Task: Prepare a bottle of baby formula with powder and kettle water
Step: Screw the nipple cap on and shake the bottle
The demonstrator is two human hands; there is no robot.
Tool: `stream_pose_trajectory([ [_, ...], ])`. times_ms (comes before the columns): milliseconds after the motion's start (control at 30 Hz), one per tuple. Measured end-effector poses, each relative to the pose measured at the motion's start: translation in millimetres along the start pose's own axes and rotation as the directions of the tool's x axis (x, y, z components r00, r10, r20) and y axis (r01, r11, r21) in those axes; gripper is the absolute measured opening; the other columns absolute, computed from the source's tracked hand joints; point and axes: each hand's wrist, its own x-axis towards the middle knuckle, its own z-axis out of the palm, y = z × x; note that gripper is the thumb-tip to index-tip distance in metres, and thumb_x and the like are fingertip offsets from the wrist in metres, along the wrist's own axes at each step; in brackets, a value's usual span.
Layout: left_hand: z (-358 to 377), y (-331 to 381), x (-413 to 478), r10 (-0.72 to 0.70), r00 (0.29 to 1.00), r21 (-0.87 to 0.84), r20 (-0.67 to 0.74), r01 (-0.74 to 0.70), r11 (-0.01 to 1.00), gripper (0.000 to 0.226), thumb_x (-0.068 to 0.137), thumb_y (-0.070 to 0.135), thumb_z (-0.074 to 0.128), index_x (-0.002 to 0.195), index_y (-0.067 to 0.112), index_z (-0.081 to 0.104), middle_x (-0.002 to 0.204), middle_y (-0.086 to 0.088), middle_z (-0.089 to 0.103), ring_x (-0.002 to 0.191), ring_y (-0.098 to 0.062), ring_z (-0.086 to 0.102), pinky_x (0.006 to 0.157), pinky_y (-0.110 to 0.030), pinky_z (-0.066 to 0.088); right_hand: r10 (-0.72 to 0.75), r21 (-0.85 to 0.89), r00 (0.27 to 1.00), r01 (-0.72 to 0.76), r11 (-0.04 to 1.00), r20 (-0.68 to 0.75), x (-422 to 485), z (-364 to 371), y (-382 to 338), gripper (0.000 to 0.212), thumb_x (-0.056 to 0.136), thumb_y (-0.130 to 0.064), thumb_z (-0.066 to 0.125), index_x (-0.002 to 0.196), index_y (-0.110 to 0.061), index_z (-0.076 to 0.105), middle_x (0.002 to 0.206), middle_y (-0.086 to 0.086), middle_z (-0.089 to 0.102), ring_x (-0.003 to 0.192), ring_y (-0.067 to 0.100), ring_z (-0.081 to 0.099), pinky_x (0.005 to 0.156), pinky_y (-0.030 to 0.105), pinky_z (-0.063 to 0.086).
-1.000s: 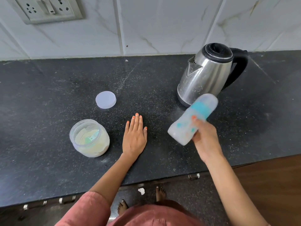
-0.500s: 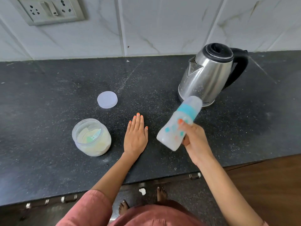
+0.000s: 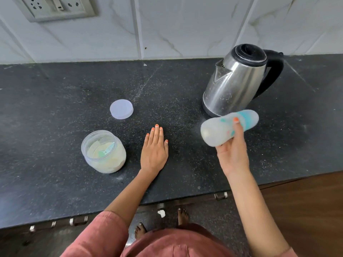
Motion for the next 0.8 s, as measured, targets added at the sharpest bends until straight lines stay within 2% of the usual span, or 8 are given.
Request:
stream_pose_trajectory([
  [133,-1.1,-0.2,0.0,0.007,1.0,0.007,-0.001,-0.007,1.0,0.071,0.088,0.04,-0.003,0.143,0.002,0.022,0.152,-0.014,0.02,0.142,-0.026,0.019,0.114,-0.035,0.008,0.1,-0.389,0.978,-0.022,0.921,0.183,-18.0,-4.4,13.0,0.013,0.076,-0.015,0.06,0.088,-0.017,0.063,0.079,-0.007,0.072,0.077,0.007,0.068,0.066,0.021,0.057],
  [200,-1.3,0.3,-0.3,0.004,1.0,0.005,-0.011,-0.004,1.0,0.067,0.091,0.039,0.001,0.143,0.002,0.022,0.152,-0.014,0.02,0.142,-0.026,0.019,0.115,-0.035,0.008,0.062,-0.3,0.986,-0.013,0.954,0.154,-12.8,-4.4,8.2,0.021,0.072,-0.021,0.061,0.093,-0.017,0.063,0.088,-0.003,0.071,0.084,0.01,0.067,0.072,0.025,0.058],
  [300,-1.7,0.6,-0.6,-0.004,1.0,0.002,-0.008,0.004,1.0,0.062,0.095,0.037,0.006,0.143,0.002,0.022,0.153,-0.014,0.019,0.142,-0.025,0.017,0.115,-0.036,0.009,0.012,-0.049,1.0,-0.01,0.999,0.024,-5.1,-0.5,5.9,0.014,0.087,-0.022,0.055,0.099,-0.017,0.06,0.088,-0.006,0.072,0.082,0.006,0.069,0.071,0.024,0.058],
  [433,-2.1,0.6,-0.7,-0.005,1.0,0.018,0.019,0.004,1.0,0.052,0.101,0.03,0.015,0.145,0.004,0.014,0.155,-0.011,0.011,0.144,-0.022,0.009,0.116,-0.033,0.002,0.101,-0.401,0.978,-0.02,0.916,0.182,-20.4,-2.3,17.0,0.008,0.078,-0.011,0.06,0.083,-0.016,0.064,0.071,-0.009,0.072,0.071,0.006,0.067,0.066,0.022,0.056],
  [467,-2.1,0.6,-0.3,-0.005,1.0,0.012,0.016,0.005,1.0,0.051,0.101,0.028,0.02,0.146,0.005,0.012,0.156,-0.01,0.009,0.144,-0.022,0.007,0.116,-0.033,0.001,0.094,-0.399,0.978,-0.013,0.917,0.184,-19.1,-2.5,14.6,0.009,0.076,-0.013,0.061,0.084,-0.016,0.064,0.072,-0.008,0.072,0.072,0.007,0.067,0.066,0.022,0.056],
  [600,-4.0,1.2,-1.8,0.0,1.0,0.002,-0.004,0.0,1.0,0.051,0.101,0.026,0.025,0.145,0.004,0.015,0.155,-0.012,0.011,0.144,-0.023,0.009,0.115,-0.032,0.0,0.011,-0.035,1.0,-0.01,0.999,0.013,-6.4,1.3,5.1,0.013,0.088,-0.022,0.053,0.098,-0.018,0.06,0.091,-0.005,0.071,0.08,0.005,0.069,0.065,0.022,0.057],
  [733,-4.3,0.7,-1.5,-0.002,1.0,0.004,0.012,0.002,1.0,0.051,0.101,0.027,0.023,0.146,0.005,0.012,0.156,-0.011,0.009,0.144,-0.022,0.007,0.115,-0.032,-0.001,0.1,-0.4,0.985,-0.036,0.916,0.141,-22.7,-3.1,16.1,0.01,0.082,-0.01,0.058,0.086,-0.018,0.063,0.079,-0.008,0.07,0.074,0.005,0.066,0.065,0.021,0.055],
  [800,-3.9,1.0,-1.0,-0.002,1.0,0.017,0.016,0.002,1.0,0.051,0.101,0.028,0.021,0.146,0.005,0.011,0.156,-0.01,0.007,0.144,-0.021,0.005,0.116,-0.032,-0.001,0.079,-0.347,0.987,-0.026,0.937,0.138,-18.8,-3.9,10.5,0.011,0.078,-0.013,0.06,0.088,-0.017,0.063,0.08,-0.007,0.071,0.078,0.007,0.066,0.066,0.022,0.056],
])
